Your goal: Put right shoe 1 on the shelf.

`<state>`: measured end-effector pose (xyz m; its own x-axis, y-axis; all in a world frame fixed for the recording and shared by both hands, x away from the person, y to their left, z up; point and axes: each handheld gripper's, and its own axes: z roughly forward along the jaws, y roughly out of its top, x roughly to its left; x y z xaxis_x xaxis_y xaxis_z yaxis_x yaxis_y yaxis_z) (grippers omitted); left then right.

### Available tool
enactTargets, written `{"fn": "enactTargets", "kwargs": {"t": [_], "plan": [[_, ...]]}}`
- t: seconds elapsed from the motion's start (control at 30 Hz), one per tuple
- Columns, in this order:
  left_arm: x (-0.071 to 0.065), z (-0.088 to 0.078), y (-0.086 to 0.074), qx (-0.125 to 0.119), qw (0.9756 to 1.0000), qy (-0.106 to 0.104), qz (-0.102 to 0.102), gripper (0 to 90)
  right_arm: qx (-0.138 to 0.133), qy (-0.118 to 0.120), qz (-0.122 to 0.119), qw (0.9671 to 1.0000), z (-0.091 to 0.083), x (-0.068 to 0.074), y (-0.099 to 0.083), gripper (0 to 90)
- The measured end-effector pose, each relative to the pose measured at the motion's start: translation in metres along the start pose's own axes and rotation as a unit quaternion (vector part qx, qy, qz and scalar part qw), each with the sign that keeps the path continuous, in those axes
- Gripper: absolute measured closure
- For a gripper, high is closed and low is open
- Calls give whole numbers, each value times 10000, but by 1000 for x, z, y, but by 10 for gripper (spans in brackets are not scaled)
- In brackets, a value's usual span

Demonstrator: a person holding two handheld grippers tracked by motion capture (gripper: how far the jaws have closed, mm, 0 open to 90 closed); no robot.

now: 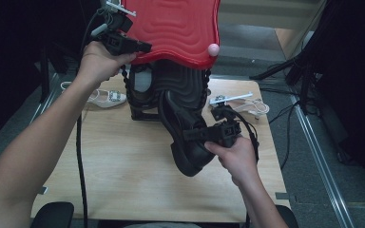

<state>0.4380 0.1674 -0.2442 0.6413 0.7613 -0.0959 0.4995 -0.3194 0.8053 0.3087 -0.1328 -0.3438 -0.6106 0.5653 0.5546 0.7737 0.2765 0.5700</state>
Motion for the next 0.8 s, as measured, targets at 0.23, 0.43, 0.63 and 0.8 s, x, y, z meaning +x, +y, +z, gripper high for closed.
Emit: {"fn": "enactTargets", "kwargs": {"t": [0.23, 0.43, 0.63, 0.8], "plan": [[0, 0, 0, -8, 10000, -14, -25, 900, -295, -304, -245, 9988, -1, 8, 33, 884], [1, 0, 0, -6, 10000, -29, -17, 900, -590, -682, -321, 9954, 12, 2, 55, 884], [2, -1, -1, 15, 10000, -56, -11, 900, -907, -1053, -442, 9893, 27, -2, 70, 884], [2, -2, -1, 26, 10000, -44, -25, 900, -1162, -1374, -546, 9822, 36, -6, 77, 884]]}}
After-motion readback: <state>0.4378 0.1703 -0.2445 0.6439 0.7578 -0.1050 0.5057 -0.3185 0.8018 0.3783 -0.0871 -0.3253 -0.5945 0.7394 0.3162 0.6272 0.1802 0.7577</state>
